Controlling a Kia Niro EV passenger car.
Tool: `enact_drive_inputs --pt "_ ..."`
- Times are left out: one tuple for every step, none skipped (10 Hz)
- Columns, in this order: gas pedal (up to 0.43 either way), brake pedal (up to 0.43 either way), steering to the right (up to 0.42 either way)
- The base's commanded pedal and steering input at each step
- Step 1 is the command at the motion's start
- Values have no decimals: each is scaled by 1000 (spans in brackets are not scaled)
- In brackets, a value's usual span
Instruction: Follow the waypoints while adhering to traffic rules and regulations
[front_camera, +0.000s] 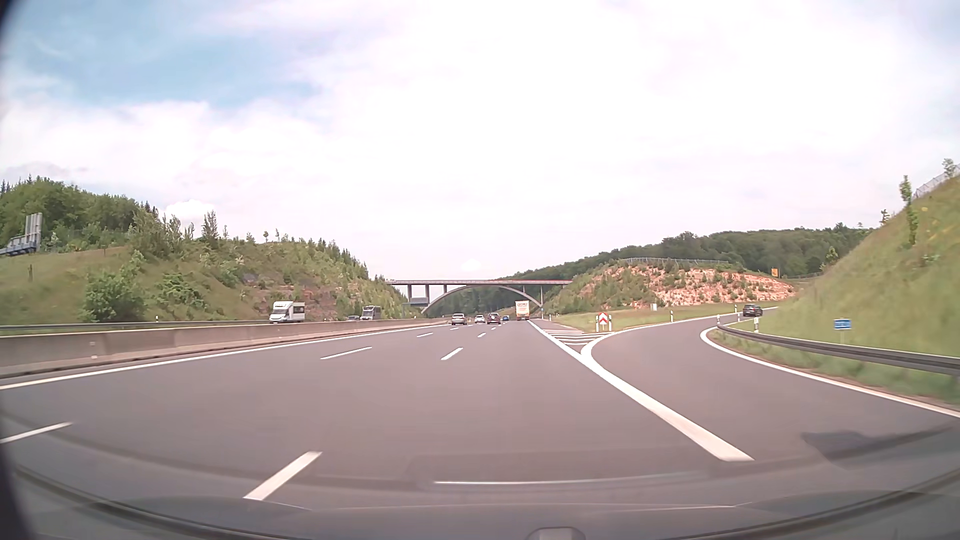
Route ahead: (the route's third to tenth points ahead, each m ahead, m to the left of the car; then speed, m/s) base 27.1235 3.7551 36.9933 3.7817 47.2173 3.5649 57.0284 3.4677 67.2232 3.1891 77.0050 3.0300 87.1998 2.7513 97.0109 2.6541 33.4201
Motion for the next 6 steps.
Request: enact_drive_inputs --pt "209 0 4" --pt "220 0 3" --pt "220 0 3" --pt "220 0 3" --pt "220 0 3" --pt "220 0 3"
